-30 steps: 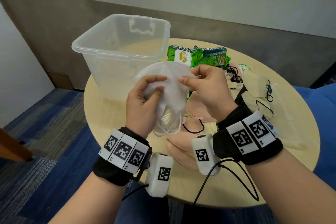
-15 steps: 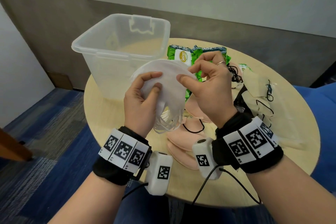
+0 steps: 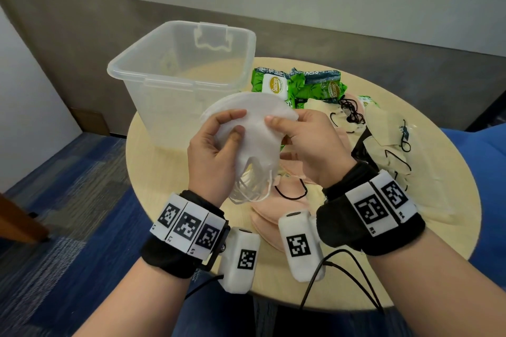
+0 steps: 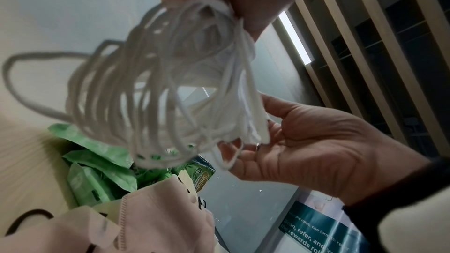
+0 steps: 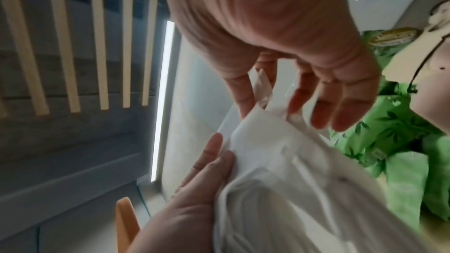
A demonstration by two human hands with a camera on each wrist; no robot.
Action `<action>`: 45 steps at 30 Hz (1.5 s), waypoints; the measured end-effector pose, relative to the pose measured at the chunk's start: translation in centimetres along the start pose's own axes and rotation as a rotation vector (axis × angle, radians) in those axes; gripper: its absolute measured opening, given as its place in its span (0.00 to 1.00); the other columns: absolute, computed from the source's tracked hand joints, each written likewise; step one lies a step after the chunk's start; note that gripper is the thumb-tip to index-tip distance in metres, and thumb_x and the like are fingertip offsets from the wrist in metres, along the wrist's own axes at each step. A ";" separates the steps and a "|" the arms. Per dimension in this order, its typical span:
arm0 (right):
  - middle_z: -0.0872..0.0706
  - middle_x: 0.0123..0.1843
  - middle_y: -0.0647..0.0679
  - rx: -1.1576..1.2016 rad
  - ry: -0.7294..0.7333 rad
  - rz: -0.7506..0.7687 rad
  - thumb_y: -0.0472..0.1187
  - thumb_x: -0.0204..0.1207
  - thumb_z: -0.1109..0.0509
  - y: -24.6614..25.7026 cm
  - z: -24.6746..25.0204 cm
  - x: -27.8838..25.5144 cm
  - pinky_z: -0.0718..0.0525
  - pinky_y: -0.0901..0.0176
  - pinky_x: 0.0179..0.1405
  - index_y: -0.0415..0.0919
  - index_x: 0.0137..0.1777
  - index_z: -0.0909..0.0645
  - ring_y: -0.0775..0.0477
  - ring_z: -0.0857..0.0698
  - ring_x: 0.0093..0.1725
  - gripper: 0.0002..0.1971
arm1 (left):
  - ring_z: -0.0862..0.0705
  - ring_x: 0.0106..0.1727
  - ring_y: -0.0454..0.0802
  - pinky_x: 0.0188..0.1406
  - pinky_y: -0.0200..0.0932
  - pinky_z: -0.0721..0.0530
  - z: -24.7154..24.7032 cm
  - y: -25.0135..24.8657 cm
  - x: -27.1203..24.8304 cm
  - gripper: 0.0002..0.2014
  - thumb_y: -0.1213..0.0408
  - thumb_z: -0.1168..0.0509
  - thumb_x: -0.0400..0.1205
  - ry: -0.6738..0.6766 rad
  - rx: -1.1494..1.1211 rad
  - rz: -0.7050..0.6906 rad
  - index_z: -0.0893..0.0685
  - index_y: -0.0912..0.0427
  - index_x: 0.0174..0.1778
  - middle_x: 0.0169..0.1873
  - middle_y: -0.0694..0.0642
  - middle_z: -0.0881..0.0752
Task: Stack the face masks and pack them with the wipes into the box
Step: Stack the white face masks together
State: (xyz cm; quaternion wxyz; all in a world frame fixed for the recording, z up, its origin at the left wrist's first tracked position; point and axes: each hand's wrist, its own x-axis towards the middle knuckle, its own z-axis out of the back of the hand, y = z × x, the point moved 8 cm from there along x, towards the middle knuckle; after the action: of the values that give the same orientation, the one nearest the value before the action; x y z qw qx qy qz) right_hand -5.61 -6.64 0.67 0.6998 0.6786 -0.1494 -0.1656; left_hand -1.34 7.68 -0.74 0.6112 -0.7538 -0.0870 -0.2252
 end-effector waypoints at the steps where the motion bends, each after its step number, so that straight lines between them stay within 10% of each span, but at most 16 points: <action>1: 0.16 0.37 0.46 0.016 -0.006 -0.043 0.35 0.76 0.30 -0.3 0.0 0.1 0.20 0.61 0.31 0.37 0.47 0.17 0.51 0.19 0.32 0.03 | 0.18 0.53 0.36 0.55 0.34 0.20 0.0 0.0 0.0 0.14 0.75 0.36 0.79 -0.002 0.008 -0.002 0.16 0.47 0.46 0.48 0.42 0.15; 7: 0.17 0.35 0.46 0.155 0.029 -0.160 0.32 0.78 0.35 -1.5 -0.6 0.1 0.22 0.56 0.36 0.42 0.44 0.20 0.46 0.19 0.34 0.05 | 0.18 0.52 0.31 0.54 0.27 0.24 -0.1 -0.3 0.0 0.15 0.76 0.37 0.80 -0.006 0.030 -0.026 0.17 0.48 0.47 0.48 0.41 0.15; 19: 0.15 0.56 0.31 0.032 0.067 0.064 0.21 0.71 0.30 -1.4 -0.7 0.6 0.15 0.45 0.52 0.27 0.63 0.25 0.38 0.15 0.51 0.20 | 0.13 0.37 0.37 0.40 0.30 0.18 -0.8 1.5 0.1 0.13 0.82 0.35 0.75 0.151 -0.101 0.153 0.13 0.59 0.41 0.30 0.44 0.10; 25: 0.19 0.35 0.47 -0.404 -0.022 0.160 0.22 0.67 0.29 -0.8 3.3 2.1 0.21 0.60 0.27 0.47 0.42 0.27 0.48 0.21 0.26 0.19 | 0.14 0.43 0.31 0.46 0.26 0.20 -0.1 2.2 0.4 0.16 0.82 0.34 0.75 0.128 -0.001 0.144 0.12 0.56 0.46 0.33 0.36 0.11; 29: 0.18 0.40 0.48 -0.581 -0.218 0.089 0.28 0.69 0.28 -1.0 9.6 5.0 0.23 0.56 0.42 0.45 0.48 0.24 0.46 0.19 0.41 0.14 | 0.15 0.43 0.28 0.45 0.23 0.22 0.7 2.1 0.8 0.16 0.82 0.34 0.76 0.101 0.024 0.131 0.14 0.58 0.52 0.32 0.34 0.12; 33: 0.22 0.66 0.39 -0.999 -0.264 -0.015 0.42 0.72 0.27 -2.6 13.6 7.6 0.29 0.53 0.61 0.39 0.64 0.23 0.38 0.25 0.67 0.21 | 0.15 0.44 0.29 0.45 0.24 0.21 0.9 2.2 1.1 0.16 0.81 0.34 0.76 0.086 0.041 0.125 0.13 0.56 0.49 0.33 0.34 0.11; 40: 0.23 0.70 0.40 -1.088 -0.131 -0.096 0.72 0.55 0.33 -4.8 12.2 10.5 0.26 0.42 0.66 0.45 0.72 0.30 0.36 0.25 0.68 0.47 | 0.15 0.44 0.30 0.45 0.24 0.22 0.5 2.4 1.3 0.15 0.81 0.34 0.76 0.087 0.048 0.122 0.12 0.55 0.46 0.33 0.35 0.11; 45: 0.26 0.68 0.36 -1.224 -0.211 -0.119 0.51 0.63 0.21 -4.6 12.5 11.2 0.25 0.42 0.64 0.42 0.72 0.35 0.33 0.26 0.67 0.40 | 0.15 0.44 0.30 0.45 0.23 0.22 0.3 2.8 1.4 0.15 0.81 0.34 0.76 0.096 0.052 0.127 0.12 0.55 0.43 0.33 0.35 0.11</action>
State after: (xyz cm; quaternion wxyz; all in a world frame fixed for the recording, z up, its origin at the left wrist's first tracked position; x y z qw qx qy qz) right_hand -1.02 -22.85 -3.71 0.9329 0.1418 -0.0577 -0.3258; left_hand 1.12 7.11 -2.57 0.6472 -0.7298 -0.0155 -0.2196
